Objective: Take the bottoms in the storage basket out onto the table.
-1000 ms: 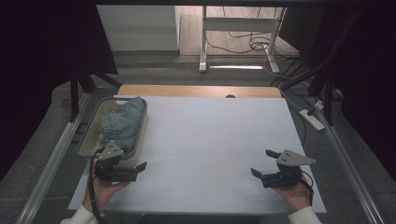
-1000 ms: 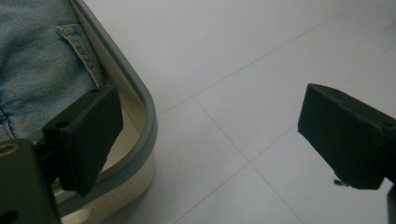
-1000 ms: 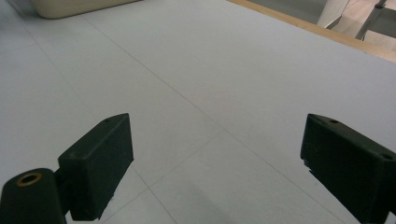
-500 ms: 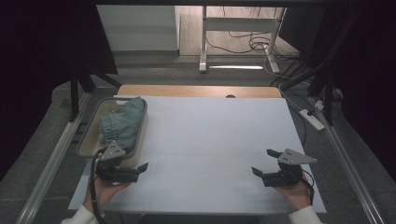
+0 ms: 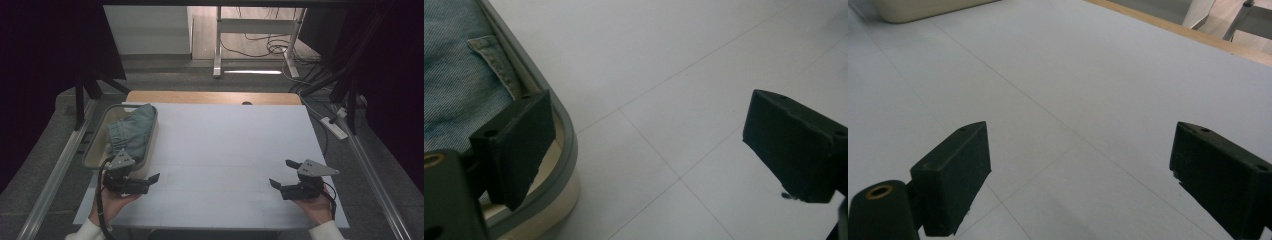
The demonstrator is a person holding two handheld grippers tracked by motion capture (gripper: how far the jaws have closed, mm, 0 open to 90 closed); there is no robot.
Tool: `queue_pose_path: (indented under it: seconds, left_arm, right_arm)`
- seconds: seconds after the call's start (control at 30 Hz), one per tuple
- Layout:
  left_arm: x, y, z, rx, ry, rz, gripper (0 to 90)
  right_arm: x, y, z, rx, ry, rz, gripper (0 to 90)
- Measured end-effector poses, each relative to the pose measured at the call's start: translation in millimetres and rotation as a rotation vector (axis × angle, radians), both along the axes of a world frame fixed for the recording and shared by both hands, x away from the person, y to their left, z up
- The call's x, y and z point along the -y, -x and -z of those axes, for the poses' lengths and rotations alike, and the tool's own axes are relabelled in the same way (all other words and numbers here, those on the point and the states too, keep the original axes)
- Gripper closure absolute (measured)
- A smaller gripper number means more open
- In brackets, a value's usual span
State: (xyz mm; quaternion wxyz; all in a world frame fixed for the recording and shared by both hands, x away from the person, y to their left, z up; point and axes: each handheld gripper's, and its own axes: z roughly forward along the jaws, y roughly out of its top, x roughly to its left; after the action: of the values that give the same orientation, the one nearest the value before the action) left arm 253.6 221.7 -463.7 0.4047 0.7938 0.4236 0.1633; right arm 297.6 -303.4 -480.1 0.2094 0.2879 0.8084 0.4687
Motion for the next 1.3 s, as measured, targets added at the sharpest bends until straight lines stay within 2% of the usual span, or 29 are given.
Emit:
queue_pose_path:
  seconds: [0.17,0.57,1.0,1.3]
  left_arm:
    - [1.1,-1.2,-4.0,0.004,-0.005,0.006,8.0]
    - [-1.4,-9.3,-17.1,0.023,0.006,-0.002,8.4]
    - [-9.6,-18.5,-27.9,0.035,0.007,-0.031,8.3]
    - [-11.2,-34.4,-30.0,0.032,0.005,-0.046,8.2]
  right_arm:
    - [1.7,0.4,-1.1,0.005,-0.004,0.015,9.4]
    - [-1.2,0.3,1.5,-0.003,0.014,0.004,9.4]
    - [-2.4,-0.3,3.2,-0.008,0.017,0.000,9.4]
    - [-2.9,-0.2,4.3,-0.013,0.022,0.000,9.4]
